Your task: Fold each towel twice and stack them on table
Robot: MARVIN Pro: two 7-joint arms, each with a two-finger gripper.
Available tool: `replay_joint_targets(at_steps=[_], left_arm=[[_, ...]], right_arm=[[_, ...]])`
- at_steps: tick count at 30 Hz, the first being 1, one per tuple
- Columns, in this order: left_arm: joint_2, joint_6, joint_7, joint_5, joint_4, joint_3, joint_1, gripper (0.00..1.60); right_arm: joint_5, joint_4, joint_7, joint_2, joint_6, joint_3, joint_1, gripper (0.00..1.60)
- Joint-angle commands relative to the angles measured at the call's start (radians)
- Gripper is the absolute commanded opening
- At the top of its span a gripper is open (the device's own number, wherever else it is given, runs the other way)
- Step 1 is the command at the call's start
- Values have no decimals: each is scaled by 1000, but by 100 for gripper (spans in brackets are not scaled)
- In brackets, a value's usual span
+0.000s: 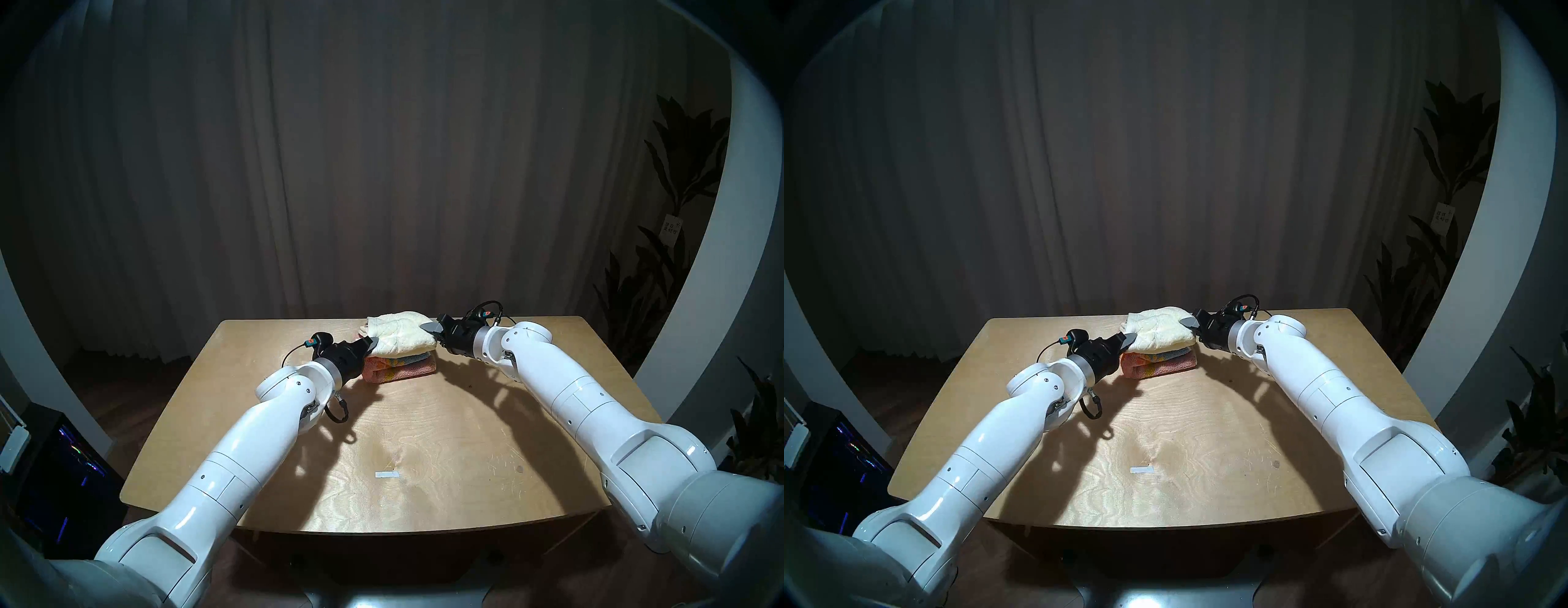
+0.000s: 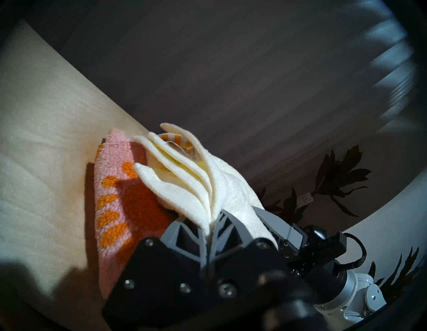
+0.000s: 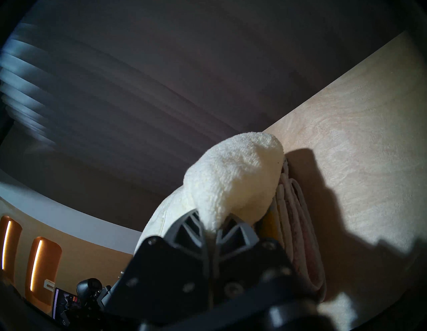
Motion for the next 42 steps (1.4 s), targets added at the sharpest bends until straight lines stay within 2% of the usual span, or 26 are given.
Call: replay_joint_targets(at_steps=[1,8,9,10,11,12,13,14,15,16,23,24,25,26,35,42], left_arm=[[-7,-4,4,15,13,6,-27,0],[-12,3,17,22,26,10,-34,0],[-10,6,27,29,24,13,-35,0],[-11,10,29,24,24,10,-33,0],[-12,10,30,24,25,10,-32,0],[-12,10,30,24,25,10,-32,0],[-9,9,32,31,23,13,-32,0],[-10,11,35,27,23,11,-30,0],[-9,10,40,31,20,12,-29,0],[-8,14,47,29,17,11,-27,0],[5,17,68,26,-26,-1,2,0],[7,16,71,22,-36,-7,8,56],[12,7,70,29,-47,-8,15,148],[10,5,77,17,-58,-20,26,160],[32,-5,105,22,-135,-34,65,160],[73,-104,111,76,-233,-60,126,160]], right_arm=[[-12,11,5,-16,-19,5,57,0],[-26,6,10,-8,-15,5,59,0],[-30,-4,16,2,-11,7,51,38],[-29,-14,16,9,-7,9,45,33],[-31,-23,18,15,-5,10,39,45],[-31,-23,18,15,-5,10,39,45],[-32,-34,18,21,-4,11,31,60],[-30,-44,12,26,2,12,24,85],[-30,-53,11,30,1,14,16,144],[-29,-64,10,35,2,15,8,160],[-11,-133,-24,62,11,35,-39,160],[-9,-139,-27,65,12,37,-44,160],[-8,-148,-33,69,12,39,-50,160],[-9,-154,-32,74,11,40,-54,160],[1,-206,-34,105,7,61,-83,160],[-7,-268,4,165,-15,88,-98,160]])
